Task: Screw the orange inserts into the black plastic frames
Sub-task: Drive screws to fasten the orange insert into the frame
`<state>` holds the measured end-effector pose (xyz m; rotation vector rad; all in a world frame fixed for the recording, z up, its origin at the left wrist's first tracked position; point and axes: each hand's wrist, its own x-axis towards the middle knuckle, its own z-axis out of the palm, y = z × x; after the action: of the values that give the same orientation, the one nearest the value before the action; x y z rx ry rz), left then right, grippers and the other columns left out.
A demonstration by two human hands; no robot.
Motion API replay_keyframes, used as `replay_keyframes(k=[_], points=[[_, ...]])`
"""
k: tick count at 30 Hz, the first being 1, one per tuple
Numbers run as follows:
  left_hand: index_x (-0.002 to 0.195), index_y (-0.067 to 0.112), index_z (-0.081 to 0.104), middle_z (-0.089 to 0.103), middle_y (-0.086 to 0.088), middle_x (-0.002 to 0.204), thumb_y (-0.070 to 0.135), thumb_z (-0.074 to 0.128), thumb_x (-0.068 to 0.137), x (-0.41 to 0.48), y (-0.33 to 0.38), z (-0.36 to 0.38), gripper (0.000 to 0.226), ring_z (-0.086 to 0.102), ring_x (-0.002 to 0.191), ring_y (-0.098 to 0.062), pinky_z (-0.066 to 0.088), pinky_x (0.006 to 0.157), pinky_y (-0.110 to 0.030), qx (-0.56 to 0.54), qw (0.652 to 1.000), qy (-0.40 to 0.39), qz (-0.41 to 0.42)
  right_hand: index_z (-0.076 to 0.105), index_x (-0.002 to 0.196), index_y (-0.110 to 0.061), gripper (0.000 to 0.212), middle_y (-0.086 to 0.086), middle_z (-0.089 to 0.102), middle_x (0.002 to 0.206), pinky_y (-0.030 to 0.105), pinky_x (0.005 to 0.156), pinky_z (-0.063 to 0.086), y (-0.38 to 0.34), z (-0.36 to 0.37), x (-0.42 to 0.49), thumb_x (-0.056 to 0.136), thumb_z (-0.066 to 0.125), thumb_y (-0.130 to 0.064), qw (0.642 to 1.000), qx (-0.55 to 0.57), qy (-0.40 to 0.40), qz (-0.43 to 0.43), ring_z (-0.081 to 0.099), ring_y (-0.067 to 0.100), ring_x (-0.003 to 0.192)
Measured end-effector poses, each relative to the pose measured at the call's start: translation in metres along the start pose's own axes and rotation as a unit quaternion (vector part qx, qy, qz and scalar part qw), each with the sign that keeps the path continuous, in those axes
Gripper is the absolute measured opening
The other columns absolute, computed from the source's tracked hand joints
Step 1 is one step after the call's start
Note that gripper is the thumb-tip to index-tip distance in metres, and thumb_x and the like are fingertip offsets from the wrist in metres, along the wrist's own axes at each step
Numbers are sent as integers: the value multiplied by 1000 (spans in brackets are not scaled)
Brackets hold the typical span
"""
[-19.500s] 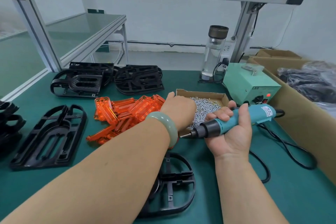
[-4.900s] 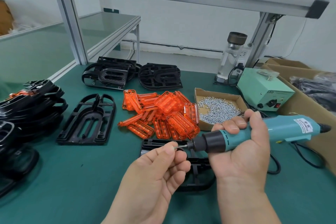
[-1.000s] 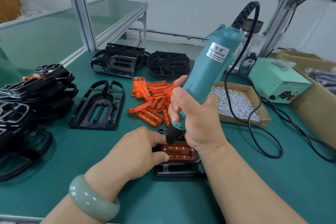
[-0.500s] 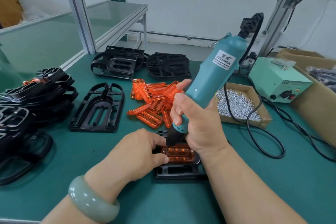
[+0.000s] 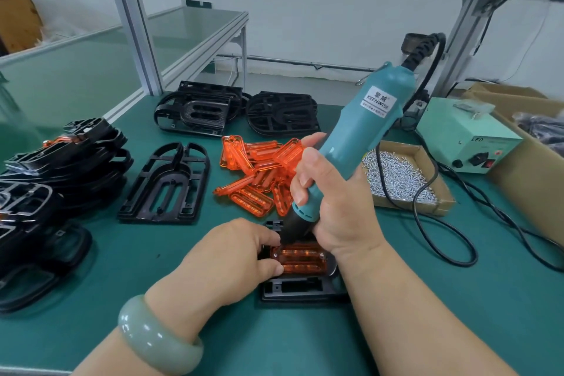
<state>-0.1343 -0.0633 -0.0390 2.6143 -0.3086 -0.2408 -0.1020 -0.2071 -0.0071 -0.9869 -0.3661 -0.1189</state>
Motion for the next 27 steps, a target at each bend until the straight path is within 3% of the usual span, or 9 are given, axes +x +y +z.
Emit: replay_keyframes(k=[5, 7, 11, 15, 19, 22, 27], points=[[120, 50, 56, 57, 17, 97, 48, 68, 79, -3, 5, -2, 43, 57, 102, -11, 48, 90, -29, 14, 999, 3, -36, 57, 89, -15, 4, -5, 48, 55, 20, 47, 37, -33, -5, 22, 85, 57, -14, 995, 71, 37, -62, 43, 8, 42], [121, 52, 54, 55, 14, 108, 51, 67, 79, -4, 8, -5, 44, 55, 108, -12, 48, 91, -32, 35, 999, 1, -38, 55, 88, -16, 6, -5, 47, 56, 21, 49, 38, -43, -16, 28, 84, 59, -18, 992, 69, 83, -70, 43, 8, 43], [124, 50, 54, 42, 10, 105, 50, 66, 80, -3, 15, -9, 45, 48, 110, -15, 46, 90, -31, 71, 997, -11, -30, 50, 87, -20, 13, -8, 47, 56, 21, 52, 37, -41, -43, 22, 96, 57, -25, 973, 92, 207, -53, 43, 6, 43], [125, 45, 55, 52, 7, 119, 47, 66, 82, -1, 21, -13, 45, 51, 114, -17, 46, 91, -31, 98, 994, -27, -28, 50, 86, -23, 21, -10, 47, 58, 19, 55, 40, -36, -66, 14, 93, 55, -43, 944, 165, 281, -53, 44, 5, 48], [115, 39, 62, 61, 8, 109, 44, 59, 86, -2, 32, -18, 30, 57, 106, -17, 49, 85, -31, 121, 993, -5, -10, 52, 84, -23, 32, -9, 47, 64, 19, 61, 42, -32, -86, 4, 93, 50, -53, 930, 201, 299, -69, 47, 7, 54], [117, 36, 61, 59, 7, 116, 46, 52, 89, 0, 50, -15, 32, 55, 111, -18, 46, 91, -32, 85, 994, 62, 35, 52, 84, -23, 36, -9, 47, 67, 21, 62, 44, -31, -93, 2, 95, 46, -56, 930, 217, 290, -63, 48, 7, 55], [121, 31, 61, 53, -3, 119, 45, 52, 89, 12, 89, 9, 36, 48, 113, -23, 38, 97, -31, 81, 987, 76, 118, 50, 85, -22, 39, -10, 46, 68, 18, 60, 46, -34, -99, 2, 94, 43, -59, 922, 250, 291, -58, 50, 6, 56]])
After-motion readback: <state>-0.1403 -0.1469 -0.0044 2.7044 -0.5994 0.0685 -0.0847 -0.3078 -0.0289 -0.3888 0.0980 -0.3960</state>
